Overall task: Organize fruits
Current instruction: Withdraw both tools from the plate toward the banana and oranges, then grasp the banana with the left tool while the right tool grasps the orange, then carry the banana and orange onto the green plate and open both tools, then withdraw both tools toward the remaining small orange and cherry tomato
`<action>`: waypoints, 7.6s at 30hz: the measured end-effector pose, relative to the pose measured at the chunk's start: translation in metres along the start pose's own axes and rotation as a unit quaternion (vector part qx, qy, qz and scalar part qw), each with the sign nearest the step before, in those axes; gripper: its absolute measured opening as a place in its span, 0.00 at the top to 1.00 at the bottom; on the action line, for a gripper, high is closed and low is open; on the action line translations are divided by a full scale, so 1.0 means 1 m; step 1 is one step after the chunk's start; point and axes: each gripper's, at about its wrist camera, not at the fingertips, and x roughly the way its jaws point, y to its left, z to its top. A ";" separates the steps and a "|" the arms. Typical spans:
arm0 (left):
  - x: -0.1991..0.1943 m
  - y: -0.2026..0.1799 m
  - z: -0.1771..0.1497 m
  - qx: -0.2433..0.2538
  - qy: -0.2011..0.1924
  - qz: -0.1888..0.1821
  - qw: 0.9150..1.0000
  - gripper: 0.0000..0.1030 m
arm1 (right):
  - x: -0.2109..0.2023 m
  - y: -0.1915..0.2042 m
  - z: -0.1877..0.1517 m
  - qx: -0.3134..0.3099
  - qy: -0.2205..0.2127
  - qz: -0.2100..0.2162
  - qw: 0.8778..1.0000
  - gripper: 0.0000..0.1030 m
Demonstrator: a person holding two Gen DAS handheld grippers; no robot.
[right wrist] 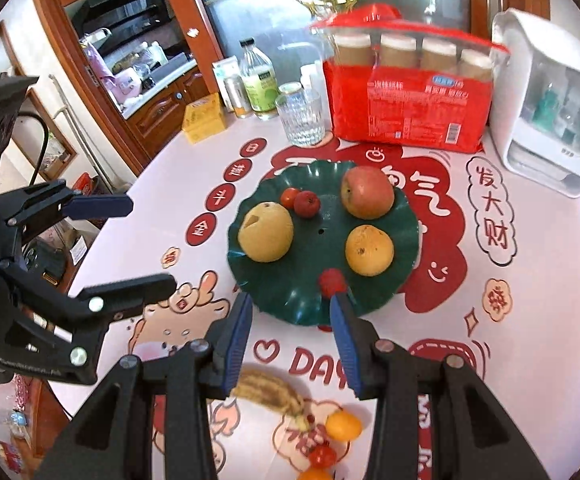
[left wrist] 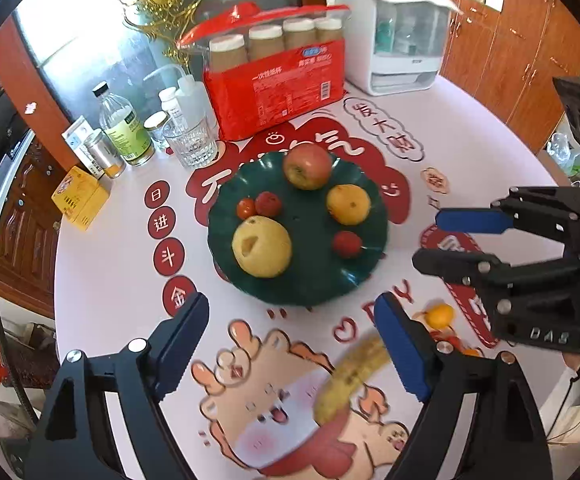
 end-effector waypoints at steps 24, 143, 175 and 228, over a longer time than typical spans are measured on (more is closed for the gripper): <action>-0.087 -0.068 -0.115 -0.133 -0.089 0.048 0.986 0.15 | -0.115 0.010 -0.097 -0.024 -0.077 -0.043 0.996 0.51; 0.006 -0.005 -0.035 -0.092 -0.052 0.023 0.994 0.65 | -0.027 -0.003 -0.081 0.004 -0.022 0.008 1.000 0.68; 0.208 0.103 0.106 0.036 0.012 -0.011 0.999 0.65 | 0.142 0.007 0.017 -0.009 0.019 -0.060 0.998 0.67; 0.025 -0.029 -0.045 -0.004 -0.027 -0.001 1.000 0.24 | 0.004 -0.001 -0.072 0.004 -0.014 -0.091 0.996 0.54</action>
